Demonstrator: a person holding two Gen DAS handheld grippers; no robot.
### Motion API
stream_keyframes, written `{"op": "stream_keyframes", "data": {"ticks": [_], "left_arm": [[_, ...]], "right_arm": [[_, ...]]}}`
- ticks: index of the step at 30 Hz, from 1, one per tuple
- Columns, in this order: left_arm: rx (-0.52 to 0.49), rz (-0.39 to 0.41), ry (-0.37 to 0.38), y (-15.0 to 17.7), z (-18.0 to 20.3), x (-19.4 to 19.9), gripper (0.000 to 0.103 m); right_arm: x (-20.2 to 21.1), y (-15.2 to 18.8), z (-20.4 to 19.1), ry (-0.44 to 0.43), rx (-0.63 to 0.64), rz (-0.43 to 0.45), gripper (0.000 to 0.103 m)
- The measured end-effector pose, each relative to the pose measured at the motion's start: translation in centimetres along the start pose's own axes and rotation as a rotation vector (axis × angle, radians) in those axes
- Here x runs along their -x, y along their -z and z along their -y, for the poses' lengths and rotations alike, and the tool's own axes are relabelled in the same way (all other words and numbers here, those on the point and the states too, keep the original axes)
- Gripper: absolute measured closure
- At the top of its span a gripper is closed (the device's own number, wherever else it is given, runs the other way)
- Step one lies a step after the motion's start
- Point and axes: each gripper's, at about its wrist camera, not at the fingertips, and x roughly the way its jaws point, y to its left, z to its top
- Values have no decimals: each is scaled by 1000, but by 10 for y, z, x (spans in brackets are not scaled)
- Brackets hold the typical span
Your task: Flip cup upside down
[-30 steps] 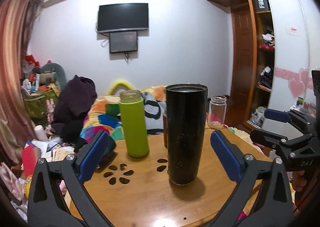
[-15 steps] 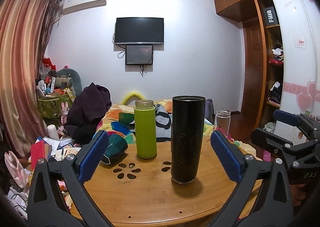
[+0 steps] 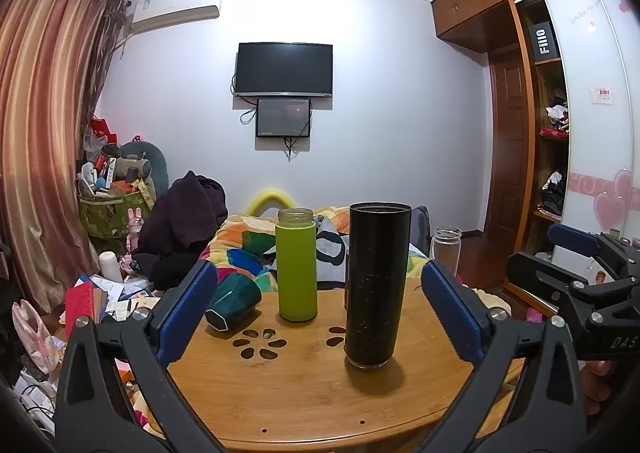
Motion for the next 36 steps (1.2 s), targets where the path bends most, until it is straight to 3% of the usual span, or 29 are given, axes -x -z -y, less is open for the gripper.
{"op": "stream_keyframes", "data": {"ticks": [36], "left_arm": [[-5, 0, -3, 1, 0, 1, 0]], "right_arm": [[-4, 7, 2, -21, -36, -13, 0]]}}
